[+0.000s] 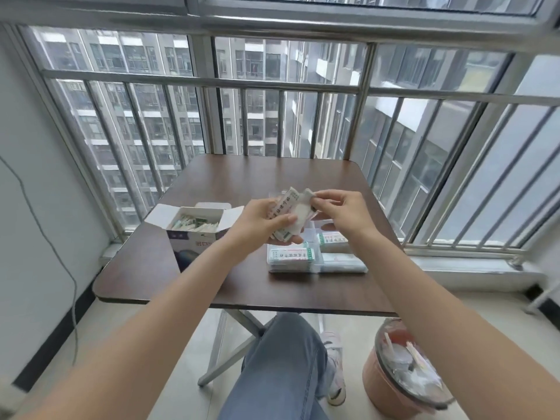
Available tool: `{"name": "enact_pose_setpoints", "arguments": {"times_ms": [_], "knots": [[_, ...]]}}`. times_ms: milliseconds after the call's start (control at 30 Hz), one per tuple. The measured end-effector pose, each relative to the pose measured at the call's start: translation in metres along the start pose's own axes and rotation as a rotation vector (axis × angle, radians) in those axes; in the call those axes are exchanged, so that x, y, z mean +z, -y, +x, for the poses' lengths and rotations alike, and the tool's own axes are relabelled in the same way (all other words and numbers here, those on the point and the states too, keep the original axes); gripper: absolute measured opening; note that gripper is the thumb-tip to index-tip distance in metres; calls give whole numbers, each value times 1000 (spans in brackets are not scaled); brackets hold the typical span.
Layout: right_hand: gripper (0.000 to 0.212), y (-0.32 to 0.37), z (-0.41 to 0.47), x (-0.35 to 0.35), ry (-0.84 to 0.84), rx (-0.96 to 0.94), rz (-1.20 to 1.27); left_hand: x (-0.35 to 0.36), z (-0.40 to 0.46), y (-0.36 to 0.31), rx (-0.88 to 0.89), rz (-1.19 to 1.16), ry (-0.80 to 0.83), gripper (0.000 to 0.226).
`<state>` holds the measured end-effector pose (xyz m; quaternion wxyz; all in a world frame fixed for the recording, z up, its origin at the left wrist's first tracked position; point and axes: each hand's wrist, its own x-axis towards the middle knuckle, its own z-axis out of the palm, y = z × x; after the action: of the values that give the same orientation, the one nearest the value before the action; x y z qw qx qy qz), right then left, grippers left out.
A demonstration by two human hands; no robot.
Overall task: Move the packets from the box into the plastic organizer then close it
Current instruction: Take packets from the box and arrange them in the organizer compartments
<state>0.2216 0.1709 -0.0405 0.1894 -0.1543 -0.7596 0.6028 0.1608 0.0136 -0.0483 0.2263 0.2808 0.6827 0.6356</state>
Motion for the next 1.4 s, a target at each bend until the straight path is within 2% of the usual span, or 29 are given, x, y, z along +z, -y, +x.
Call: {"name": "enact_pose_setpoints", "arguments": {"times_ms": [133, 233, 300, 400, 533, 600, 667, 700, 767, 1133, 1400], "knots": [[7, -8, 5, -4, -64, 77, 127, -3, 4, 13, 28, 1, -126, 7], [10, -14, 11, -8, -119, 131, 298, -7, 8, 23, 73, 173, -250, 12], [12, -19, 16, -12, -142, 150, 287, -9, 11, 28, 80, 263, -319, 13], [14, -27, 20, -12, -122, 163, 260, -12, 15, 35, 50, 289, -372, 3], [18, -28, 25, -5, -6, 203, 466, -16, 18, 41, -26, 245, -389, 2], [23, -31, 30, -1, 53, 197, 342, -17, 20, 43, -52, 222, -399, 5], [8, -36, 34, 2, 126, 125, -32, -17, 21, 43, -66, 207, -411, 6], [8, -37, 35, 4, 162, 96, -198, -17, 21, 44, -70, 201, -417, 7], [15, -38, 37, 7, 205, 64, -381, -16, 23, 44, -76, 195, -425, 9], [16, -50, 45, 31, 304, -134, -787, -26, 17, 52, -100, 207, -418, 8], [19, -55, 37, 39, 256, -217, -1021, -24, 16, 53, -108, 202, -399, 6]]}}
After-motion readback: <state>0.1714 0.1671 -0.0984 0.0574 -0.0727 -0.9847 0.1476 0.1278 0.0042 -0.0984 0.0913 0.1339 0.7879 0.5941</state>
